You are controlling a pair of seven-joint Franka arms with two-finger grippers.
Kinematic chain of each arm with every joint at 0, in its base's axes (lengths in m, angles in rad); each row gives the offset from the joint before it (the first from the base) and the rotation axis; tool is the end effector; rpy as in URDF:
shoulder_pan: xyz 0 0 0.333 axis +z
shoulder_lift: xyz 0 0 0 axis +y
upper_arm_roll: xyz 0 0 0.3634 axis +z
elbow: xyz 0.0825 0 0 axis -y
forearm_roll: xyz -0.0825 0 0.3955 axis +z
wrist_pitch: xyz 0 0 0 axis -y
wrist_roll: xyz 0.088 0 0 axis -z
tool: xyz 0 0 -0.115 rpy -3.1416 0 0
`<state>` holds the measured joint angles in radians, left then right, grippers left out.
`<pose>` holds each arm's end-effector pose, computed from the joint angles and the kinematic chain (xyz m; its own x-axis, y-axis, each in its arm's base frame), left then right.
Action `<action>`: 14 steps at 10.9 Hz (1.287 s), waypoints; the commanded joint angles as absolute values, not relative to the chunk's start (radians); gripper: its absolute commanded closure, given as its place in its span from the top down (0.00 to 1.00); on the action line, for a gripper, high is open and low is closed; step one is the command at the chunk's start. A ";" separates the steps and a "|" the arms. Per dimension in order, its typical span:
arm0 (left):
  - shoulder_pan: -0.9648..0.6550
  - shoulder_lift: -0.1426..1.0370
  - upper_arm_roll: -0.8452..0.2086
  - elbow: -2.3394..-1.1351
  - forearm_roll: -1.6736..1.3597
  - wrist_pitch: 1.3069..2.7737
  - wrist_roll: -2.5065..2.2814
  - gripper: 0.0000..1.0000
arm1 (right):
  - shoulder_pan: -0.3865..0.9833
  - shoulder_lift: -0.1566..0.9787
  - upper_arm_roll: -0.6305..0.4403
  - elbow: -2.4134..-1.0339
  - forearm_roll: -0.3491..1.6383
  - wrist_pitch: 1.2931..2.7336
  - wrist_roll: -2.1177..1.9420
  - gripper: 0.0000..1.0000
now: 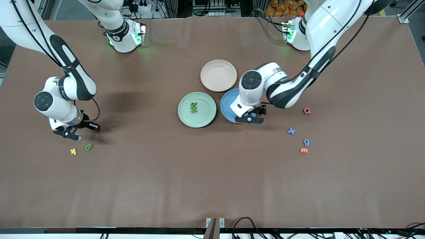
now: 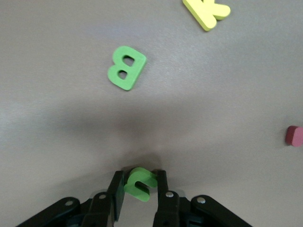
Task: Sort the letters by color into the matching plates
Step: 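Open the left gripper over the blue plate while the right gripper grasps the U, then place the green U on the green plate with the right gripper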
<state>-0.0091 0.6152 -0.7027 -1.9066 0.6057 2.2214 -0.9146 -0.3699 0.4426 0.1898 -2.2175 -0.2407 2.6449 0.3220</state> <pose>0.5206 -0.3789 0.2508 0.9913 -0.1295 -0.0245 -0.1315 -0.9848 -0.1133 0.5650 -0.0970 0.2020 0.9530 -0.3029 0.0075 -0.3030 -0.9525 0.0323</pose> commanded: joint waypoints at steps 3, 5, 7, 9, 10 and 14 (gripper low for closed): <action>0.127 0.557 -0.704 -1.927 0.606 2.178 -0.643 1.00 | -0.284 0.365 0.252 -2.232 -0.247 2.586 0.415 0.07; 0.159 0.557 -0.704 -1.933 0.606 2.178 -0.562 1.00 | -0.182 0.354 0.252 -2.226 -0.242 2.586 0.504 0.08; 0.178 0.561 -0.704 -1.934 0.606 2.180 -0.511 1.00 | -0.077 0.353 0.252 -2.217 -0.241 2.586 0.590 0.08; 0.222 0.569 -0.704 -1.936 0.607 2.187 -0.413 1.00 | 0.045 0.354 0.252 -2.203 -0.241 2.586 0.700 0.09; 0.239 0.569 -0.704 -1.937 0.607 2.194 -0.379 1.00 | 0.104 0.354 0.252 -2.194 -0.239 2.586 0.756 0.09; 0.326 0.571 -0.704 -2.014 0.632 2.314 -0.344 1.00 | 0.303 0.374 0.249 -2.154 -0.226 2.585 0.920 0.09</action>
<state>0.2704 0.5871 -0.6980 -1.9470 0.6058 2.2352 -0.3666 0.2178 0.3716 0.2590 -2.1760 -0.2373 2.5987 0.8413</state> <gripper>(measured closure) 0.000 0.683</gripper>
